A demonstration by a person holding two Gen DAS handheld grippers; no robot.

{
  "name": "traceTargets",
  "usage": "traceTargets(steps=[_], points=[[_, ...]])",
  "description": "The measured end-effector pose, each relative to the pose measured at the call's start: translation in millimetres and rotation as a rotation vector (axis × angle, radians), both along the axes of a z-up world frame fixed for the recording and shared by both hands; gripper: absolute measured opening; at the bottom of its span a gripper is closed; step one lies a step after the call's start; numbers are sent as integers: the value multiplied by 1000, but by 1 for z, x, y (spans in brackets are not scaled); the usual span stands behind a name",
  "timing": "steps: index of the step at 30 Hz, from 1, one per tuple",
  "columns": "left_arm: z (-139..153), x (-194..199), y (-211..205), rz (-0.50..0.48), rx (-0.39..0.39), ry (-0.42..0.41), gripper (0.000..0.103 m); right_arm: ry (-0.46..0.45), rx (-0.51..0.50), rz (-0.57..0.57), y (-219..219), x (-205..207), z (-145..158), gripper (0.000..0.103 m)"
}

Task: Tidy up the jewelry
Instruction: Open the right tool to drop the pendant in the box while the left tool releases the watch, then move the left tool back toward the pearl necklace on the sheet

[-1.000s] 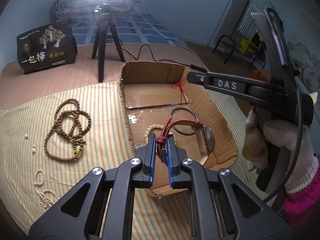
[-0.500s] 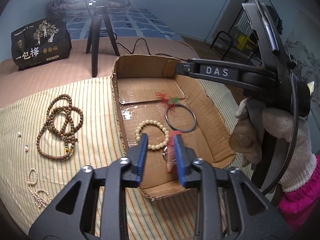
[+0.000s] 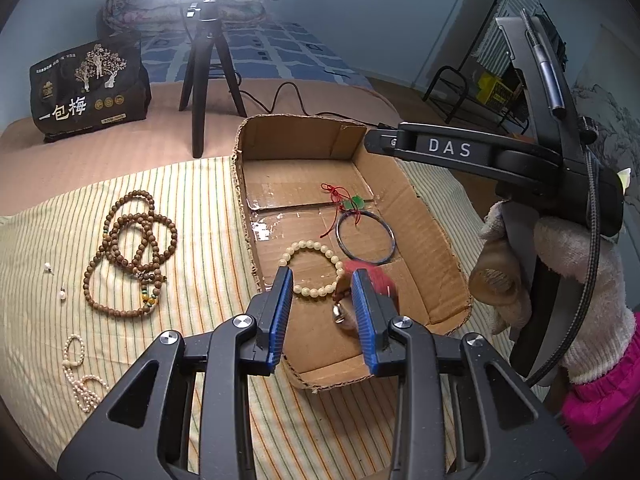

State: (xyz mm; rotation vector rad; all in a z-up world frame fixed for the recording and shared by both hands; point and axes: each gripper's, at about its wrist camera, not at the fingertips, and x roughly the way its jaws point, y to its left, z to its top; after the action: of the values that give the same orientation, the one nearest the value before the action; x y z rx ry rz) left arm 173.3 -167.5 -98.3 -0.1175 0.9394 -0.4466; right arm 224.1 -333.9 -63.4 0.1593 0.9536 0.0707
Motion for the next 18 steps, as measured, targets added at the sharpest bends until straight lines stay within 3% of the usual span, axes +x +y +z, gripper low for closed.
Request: traceTargets(steps=[18], points=[[11,-17,47,63,33,-29,30,-22,13,34,20,-12,18,61]])
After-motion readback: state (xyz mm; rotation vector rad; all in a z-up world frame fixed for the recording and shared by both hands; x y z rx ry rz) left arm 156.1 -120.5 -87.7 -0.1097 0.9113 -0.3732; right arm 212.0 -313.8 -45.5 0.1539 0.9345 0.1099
